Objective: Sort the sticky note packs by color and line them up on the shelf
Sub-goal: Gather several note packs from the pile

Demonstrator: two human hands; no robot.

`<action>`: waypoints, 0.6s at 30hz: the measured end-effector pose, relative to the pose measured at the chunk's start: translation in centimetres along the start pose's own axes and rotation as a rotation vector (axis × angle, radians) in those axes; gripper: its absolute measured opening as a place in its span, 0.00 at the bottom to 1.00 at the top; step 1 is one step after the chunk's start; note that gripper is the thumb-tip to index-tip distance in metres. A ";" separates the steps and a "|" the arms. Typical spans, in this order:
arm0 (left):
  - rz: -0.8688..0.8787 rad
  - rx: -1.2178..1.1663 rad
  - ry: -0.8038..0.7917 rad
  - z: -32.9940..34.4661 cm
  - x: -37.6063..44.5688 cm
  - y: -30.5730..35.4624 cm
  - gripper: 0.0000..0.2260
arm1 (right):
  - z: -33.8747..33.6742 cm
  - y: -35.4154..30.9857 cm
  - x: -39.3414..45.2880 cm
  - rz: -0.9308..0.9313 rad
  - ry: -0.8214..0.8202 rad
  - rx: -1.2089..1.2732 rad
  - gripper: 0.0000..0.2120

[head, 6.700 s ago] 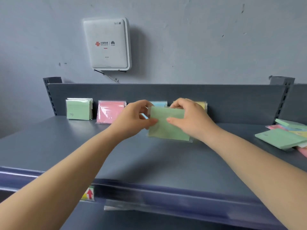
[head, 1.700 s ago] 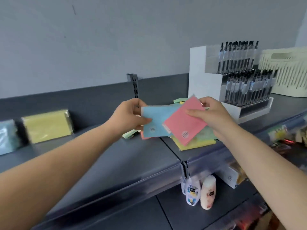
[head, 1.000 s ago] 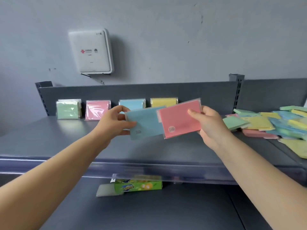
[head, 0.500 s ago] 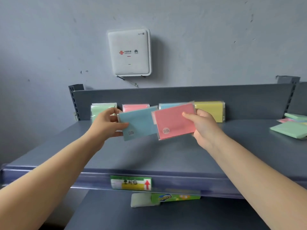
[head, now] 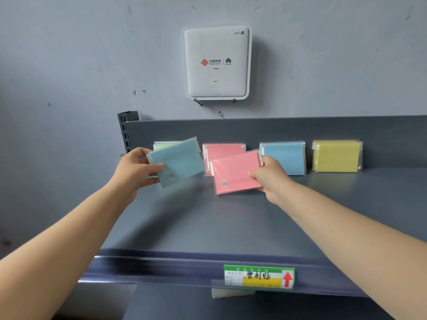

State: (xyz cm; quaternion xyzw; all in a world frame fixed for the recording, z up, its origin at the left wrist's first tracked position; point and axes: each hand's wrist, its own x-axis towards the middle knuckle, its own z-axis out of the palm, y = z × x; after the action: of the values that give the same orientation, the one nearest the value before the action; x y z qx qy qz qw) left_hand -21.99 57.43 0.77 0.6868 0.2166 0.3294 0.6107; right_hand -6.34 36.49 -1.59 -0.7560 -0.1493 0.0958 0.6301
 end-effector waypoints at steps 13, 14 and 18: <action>0.029 -0.012 -0.022 -1.4 4.0 -0.6 0.12 | 2.8 -0.5 4.7 -0.196 0.141 -0.730 0.21; 0.029 -0.012 -0.027 -1.3 4.1 -0.6 0.12 | 2.9 -0.6 4.8 -0.195 0.146 -0.755 0.21; 0.032 -0.016 -0.045 -0.8 4.1 -0.4 0.12 | 3.1 -0.6 5.3 -0.162 0.149 -0.812 0.22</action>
State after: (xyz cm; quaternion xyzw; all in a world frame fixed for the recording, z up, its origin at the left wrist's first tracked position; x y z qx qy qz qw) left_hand -19.68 60.88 1.16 0.6923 0.1892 0.3252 0.6157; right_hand -2.50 41.25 -1.31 -0.9335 -0.1880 -0.0755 0.2958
